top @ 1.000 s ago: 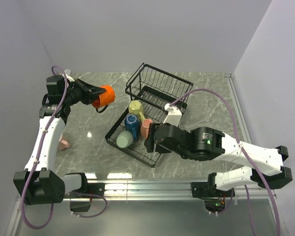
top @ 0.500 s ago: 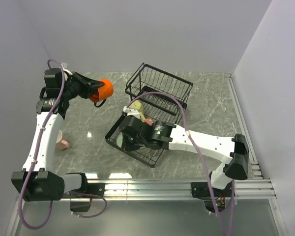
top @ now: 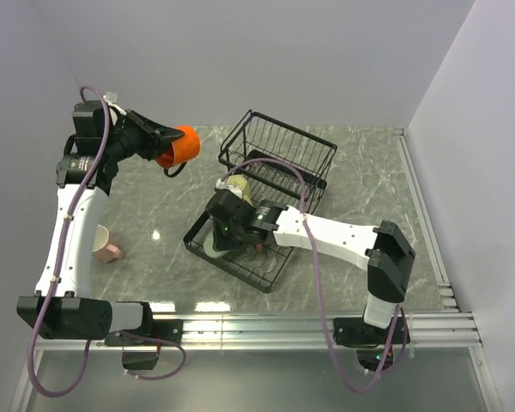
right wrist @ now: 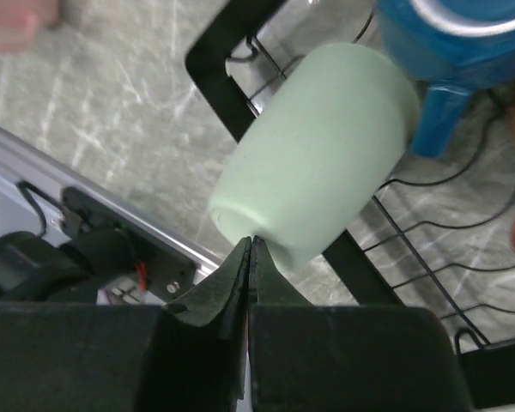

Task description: Load the cups into the dish rack

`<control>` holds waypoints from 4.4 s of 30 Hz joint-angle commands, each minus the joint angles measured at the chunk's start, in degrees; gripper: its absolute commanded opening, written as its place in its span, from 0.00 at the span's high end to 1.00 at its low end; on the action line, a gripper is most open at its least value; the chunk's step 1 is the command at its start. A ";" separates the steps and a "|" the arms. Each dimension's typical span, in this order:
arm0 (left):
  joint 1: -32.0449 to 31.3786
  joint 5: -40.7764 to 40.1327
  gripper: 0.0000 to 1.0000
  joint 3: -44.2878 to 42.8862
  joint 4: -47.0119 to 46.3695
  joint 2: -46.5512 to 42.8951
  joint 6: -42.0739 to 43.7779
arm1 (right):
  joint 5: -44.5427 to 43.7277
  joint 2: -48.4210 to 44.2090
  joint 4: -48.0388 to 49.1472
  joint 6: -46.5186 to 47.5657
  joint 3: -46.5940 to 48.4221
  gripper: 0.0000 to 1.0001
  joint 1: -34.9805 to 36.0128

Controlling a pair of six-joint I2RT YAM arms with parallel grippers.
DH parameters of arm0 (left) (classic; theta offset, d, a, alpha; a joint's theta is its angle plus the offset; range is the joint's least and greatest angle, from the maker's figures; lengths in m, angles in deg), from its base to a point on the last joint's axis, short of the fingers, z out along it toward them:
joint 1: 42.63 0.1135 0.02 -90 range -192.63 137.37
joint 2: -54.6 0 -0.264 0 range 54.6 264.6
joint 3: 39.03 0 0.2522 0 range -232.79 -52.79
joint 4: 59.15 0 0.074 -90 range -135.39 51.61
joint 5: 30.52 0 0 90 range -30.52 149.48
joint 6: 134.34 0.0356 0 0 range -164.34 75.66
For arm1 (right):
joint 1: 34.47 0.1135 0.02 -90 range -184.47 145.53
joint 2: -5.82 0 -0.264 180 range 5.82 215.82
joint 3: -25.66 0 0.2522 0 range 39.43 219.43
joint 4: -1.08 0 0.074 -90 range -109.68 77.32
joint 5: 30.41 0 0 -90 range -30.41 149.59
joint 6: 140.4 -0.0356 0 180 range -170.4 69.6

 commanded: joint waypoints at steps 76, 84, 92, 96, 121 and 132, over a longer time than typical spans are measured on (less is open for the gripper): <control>0.69 24.81 0.99 18.03 -54.91 -23.63 -76.36 | 15.82 -17.77 39.94 21.94 7.12 0.13 -7.23; 0.69 25.52 1.00 19.43 -54.91 -24.07 -76.27 | 22.07 -15.39 46.97 15.52 8.00 0.36 -7.32; 0.69 25.25 0.99 23.21 -53.33 -25.83 -74.43 | 20.75 -19.86 48.74 14.37 5.46 0.88 -7.23; 0.69 25.52 0.99 25.40 -53.07 -25.83 -73.29 | 19.96 -22.59 48.21 14.20 3.44 1.00 -7.23; -1.86 23.76 0.99 29.55 -45.84 -14.69 -50.96 | 10.03 -34.91 35.65 10.50 -0.63 1.00 -7.41; -4.06 24.64 0.99 21.47 -63.53 -9.05 -67.57 | 22.22 -31.39 25.96 13.40 -0.43 0.12 -12.32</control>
